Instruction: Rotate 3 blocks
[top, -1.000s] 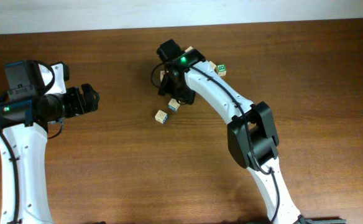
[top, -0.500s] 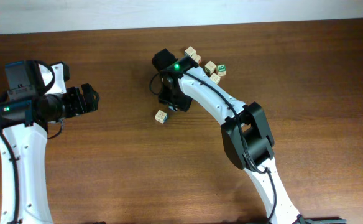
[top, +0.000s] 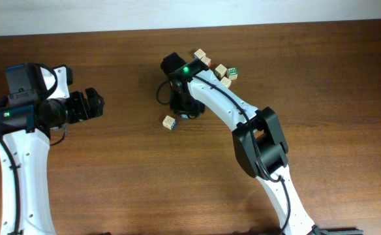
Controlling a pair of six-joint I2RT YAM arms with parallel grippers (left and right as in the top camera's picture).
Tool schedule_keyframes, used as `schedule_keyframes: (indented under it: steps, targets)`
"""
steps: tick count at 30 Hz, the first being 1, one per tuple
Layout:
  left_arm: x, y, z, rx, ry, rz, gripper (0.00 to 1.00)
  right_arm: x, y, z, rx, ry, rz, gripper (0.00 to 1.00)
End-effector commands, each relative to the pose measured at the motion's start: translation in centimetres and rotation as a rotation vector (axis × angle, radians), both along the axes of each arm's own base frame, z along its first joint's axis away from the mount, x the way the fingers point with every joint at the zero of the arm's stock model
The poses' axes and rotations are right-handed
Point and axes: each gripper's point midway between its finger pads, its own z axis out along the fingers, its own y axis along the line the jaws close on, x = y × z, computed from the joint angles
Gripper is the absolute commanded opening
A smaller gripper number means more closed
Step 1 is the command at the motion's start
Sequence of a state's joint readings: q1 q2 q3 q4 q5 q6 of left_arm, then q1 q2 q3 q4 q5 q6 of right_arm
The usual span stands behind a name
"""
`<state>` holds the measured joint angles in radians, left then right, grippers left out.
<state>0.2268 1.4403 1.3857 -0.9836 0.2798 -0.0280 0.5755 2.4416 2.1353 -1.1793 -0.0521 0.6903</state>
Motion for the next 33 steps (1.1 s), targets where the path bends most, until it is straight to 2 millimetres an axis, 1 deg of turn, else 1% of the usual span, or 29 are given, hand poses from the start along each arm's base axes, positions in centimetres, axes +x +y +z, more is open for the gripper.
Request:
schedule_keyframes:
  steps: [1, 3, 7, 10, 17, 20, 23, 24, 27, 29, 30, 32, 33]
  targets:
    - [0.3, 0.3, 0.8, -0.002, -0.019, 0.017, 0.99, -0.7, -2.3, -0.9, -0.062, 0.057, 0.047, 0.34]
    - [0.3, 0.3, 0.8, -0.002, -0.019, 0.017, 0.99, -1.5, -2.9, -0.9, -0.067, 0.096, 0.059, 0.34]
    - [0.3, 0.3, 0.8, -0.002, -0.019, 0.017, 0.99, -3.0, -3.2, -0.7, -0.067, 0.165, 0.078, 0.34]
    - [0.3, 0.3, 0.8, -0.002, -0.019, 0.016, 0.99, -3.6, -2.7, -0.6, -0.033, 0.19, 0.124, 0.34]
    - [0.3, 0.3, 0.8, -0.002, -0.019, 0.016, 0.99, -3.8, -2.7, -0.6, -0.027, 0.192, 0.205, 0.35]
    - [0.3, 0.3, 0.8, -0.002, -0.019, 0.016, 0.99, -3.8, -2.7, -0.6, -0.028, 0.192, 0.204, 0.43]
    - [0.3, 0.3, 0.8, -0.002, -0.019, 0.016, 0.99, -3.6, -2.6, -0.4, -0.024, 0.184, 0.203, 0.49]
    - [0.3, 0.3, 0.8, -0.002, -0.019, 0.016, 0.99, -3.4, -2.5, -0.2, -0.02, 0.176, 0.204, 0.49]
    - [0.3, 0.3, 0.8, -0.002, -0.019, 0.016, 0.99, -2.2, -1.8, 1.6, 0.002, 0.126, 0.209, 0.51]
    - [0.3, 0.3, 0.8, -0.002, -0.019, 0.016, 0.99, -0.9, -0.8, 3.8, 0.034, 0.061, 0.215, 0.51]
    - [0.3, 0.3, 0.8, -0.002, -0.02, 0.016, 0.99, -0.5, -0.3, 4.4, 0.045, 0.038, 0.219, 0.51]
    - [0.4, 0.3, 0.8, -0.002, -0.02, 0.017, 0.99, 0.1, 0.5, 5.3, 0.065, 0.0, 0.201, 0.51]
    - [0.4, 0.3, 0.8, -0.002, -0.021, 0.016, 0.99, 0.4, 1.3, 5.6, 0.081, -0.018, 0.16, 0.51]
